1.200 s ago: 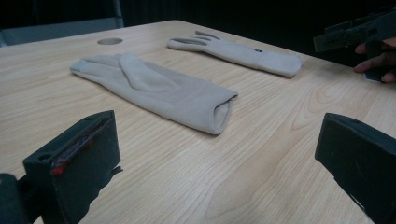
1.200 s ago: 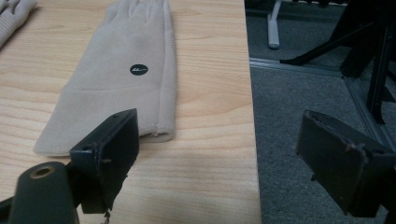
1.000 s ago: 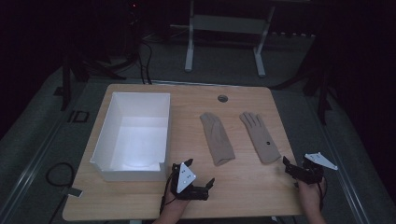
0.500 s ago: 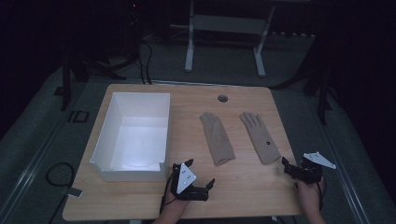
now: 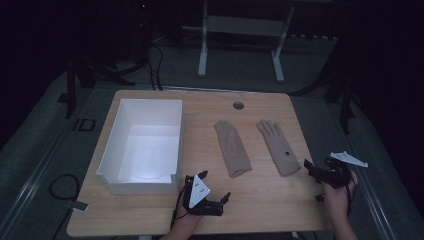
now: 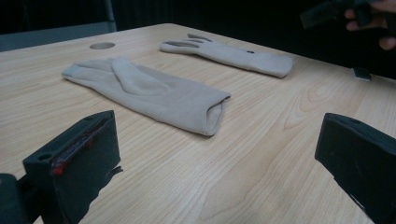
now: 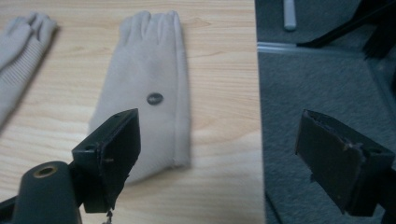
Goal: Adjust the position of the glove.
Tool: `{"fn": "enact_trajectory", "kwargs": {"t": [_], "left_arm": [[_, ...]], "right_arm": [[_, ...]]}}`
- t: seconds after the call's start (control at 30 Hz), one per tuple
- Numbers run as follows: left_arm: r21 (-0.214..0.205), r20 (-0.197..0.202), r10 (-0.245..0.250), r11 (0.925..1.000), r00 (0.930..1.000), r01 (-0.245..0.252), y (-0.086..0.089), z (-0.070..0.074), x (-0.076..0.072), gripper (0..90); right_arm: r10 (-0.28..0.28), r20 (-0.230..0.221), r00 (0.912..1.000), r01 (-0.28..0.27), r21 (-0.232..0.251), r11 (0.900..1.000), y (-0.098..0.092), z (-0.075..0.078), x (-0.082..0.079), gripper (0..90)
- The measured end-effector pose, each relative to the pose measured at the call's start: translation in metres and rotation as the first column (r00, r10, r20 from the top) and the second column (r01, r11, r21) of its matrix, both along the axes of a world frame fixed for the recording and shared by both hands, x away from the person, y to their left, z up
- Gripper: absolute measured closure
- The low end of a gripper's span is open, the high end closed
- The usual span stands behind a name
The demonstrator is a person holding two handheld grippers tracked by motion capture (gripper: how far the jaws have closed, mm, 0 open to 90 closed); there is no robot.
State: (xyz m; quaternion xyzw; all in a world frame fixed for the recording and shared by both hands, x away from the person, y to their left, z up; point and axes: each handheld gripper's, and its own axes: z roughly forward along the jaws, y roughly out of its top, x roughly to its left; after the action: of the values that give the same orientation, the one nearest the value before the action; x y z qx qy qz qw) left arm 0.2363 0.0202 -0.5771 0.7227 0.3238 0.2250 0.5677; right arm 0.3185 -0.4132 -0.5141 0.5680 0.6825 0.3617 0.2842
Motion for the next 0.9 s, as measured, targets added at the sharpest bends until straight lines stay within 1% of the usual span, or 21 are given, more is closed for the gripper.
{"fn": "enact_trajectory", "kwargs": {"t": [0.03,0.13,0.17,0.2,0.23,0.3,0.33,0.37,0.43,0.47,0.5,0.57,0.6,0.67,0.7,0.73,0.77,0.8,0.83,0.87,0.9], "left_arm": [[0.009,0.002,-0.008,0.9999,1.0000,0.008,-0.001,0.000,0.000,0.2],[0.009,-0.001,-0.008,0.9999,1.0000,0.008,-0.001,0.000,0.000,0.2],[0.006,-0.004,-0.008,1.0000,1.0000,0.008,0.000,0.000,0.001,0.1],[0.006,-0.004,-0.008,1.0000,1.0000,0.008,0.000,0.000,0.001,0.1],[0.005,-0.002,-0.009,0.9999,1.0000,0.009,0.000,0.000,0.000,0.2],[0.005,-0.001,-0.009,0.9999,1.0000,0.009,0.000,0.000,0.000,0.2],[0.007,0.001,-0.010,0.9999,1.0000,0.010,-0.001,0.000,0.000,0.2],[0.009,0.003,-0.011,0.9999,0.9999,0.011,-0.001,0.000,0.000,0.1],[0.006,0.002,-0.009,0.9999,1.0000,0.009,-0.001,0.000,0.000,0.1],[0.006,0.002,-0.009,0.9999,1.0000,0.009,-0.001,0.000,0.000,0.2],[0.005,0.001,-0.009,1.0000,1.0000,0.009,0.000,0.000,0.000,0.2],[0.005,0.000,-0.009,0.9999,1.0000,0.009,-0.001,0.000,0.000,0.2],[0.007,0.001,-0.010,0.9999,0.9999,0.010,-0.001,0.000,0.000,0.1],[0.008,0.002,-0.009,0.9999,1.0000,0.009,-0.001,0.000,0.000,0.2],[0.008,0.002,-0.009,0.9999,1.0000,0.009,-0.001,0.000,0.000,0.2],[0.008,0.000,-0.010,0.9999,0.9999,0.010,-0.001,0.000,0.000,0.2],[0.007,0.001,-0.010,0.9999,1.0000,0.010,-0.001,0.000,0.000,0.2],[0.006,0.000,-0.010,0.9999,1.0000,0.010,-0.001,0.000,0.000,0.2],[0.006,0.000,-0.010,0.9999,0.9999,0.010,0.000,0.000,0.000,0.1],[0.004,0.001,-0.009,1.0000,1.0000,0.009,0.000,0.000,0.000,0.2],[0.002,0.002,-0.009,1.0000,1.0000,0.009,0.000,0.000,0.000,0.2]], "right_arm": [[0.005,-0.013,0.9999,-0.004,0.017,0.9998,0.001,0.002,0.003,14.1],[0.001,-0.018,0.9998,-0.001,0.023,0.9997,0.006,0.008,0.008,13.5],[0.022,0.001,0.9997,-0.023,0.024,0.9995,0.010,0.013,0.009,12.1],[0.022,0.001,0.9997,-0.023,0.024,0.9995,0.010,0.013,0.009,12.1],[0.040,0.018,0.9990,-0.040,0.010,0.9991,0.019,0.021,0.012,12.1],[0.046,0.024,0.9986,-0.046,0.001,0.9989,0.021,0.023,0.013,12.1],[0.050,0.036,0.9981,-0.050,-0.012,0.9987,0.025,0.027,0.014,12.0],[0.068,0.063,0.9956,-0.067,-0.023,0.9975,0.034,0.036,0.018,11.1],[0.086,0.068,0.9940,-0.085,-0.017,0.9963,0.041,0.043,0.022,11.2],[0.086,0.068,0.9940,-0.085,-0.017,0.9963,0.041,0.043,0.022,11.2],[0.108,0.085,0.9904,-0.108,-0.009,0.9941,0.050,0.051,0.026,11.4],[0.114,0.088,0.9896,-0.114,-0.011,0.9935,0.053,0.053,0.028,11.5],[0.139,0.100,0.9852,-0.139,-0.007,0.9903,0.064,0.060,0.032,12.9],[0.151,0.117,0.9816,-0.151,-0.010,0.9885,0.074,0.064,0.034,13.0],[0.151,0.117,0.9816,-0.151,-0.010,0.9885,0.074,0.064,0.034,13.0],[0.173,0.129,0.9764,-0.172,-0.016,0.9849,0.086,0.069,0.037,12.8],[0.173,0.129,0.9764,-0.172,-0.016,0.9849,0.086,0.069,0.037,12.8],[0.185,0.136,0.9733,-0.184,-0.017,0.9827,0.091,0.072,0.039,13.0],[0.206,0.139,0.9686,-0.205,-0.026,0.9785,0.104,0.076,0.042,13.5],[0.226,0.140,0.9641,-0.225,-0.024,0.9741,0.110,0.077,0.044,14.0],[0.226,0.140,0.9641,-0.225,-0.024,0.9741,0.110,0.077,0.044,14.0]]}}
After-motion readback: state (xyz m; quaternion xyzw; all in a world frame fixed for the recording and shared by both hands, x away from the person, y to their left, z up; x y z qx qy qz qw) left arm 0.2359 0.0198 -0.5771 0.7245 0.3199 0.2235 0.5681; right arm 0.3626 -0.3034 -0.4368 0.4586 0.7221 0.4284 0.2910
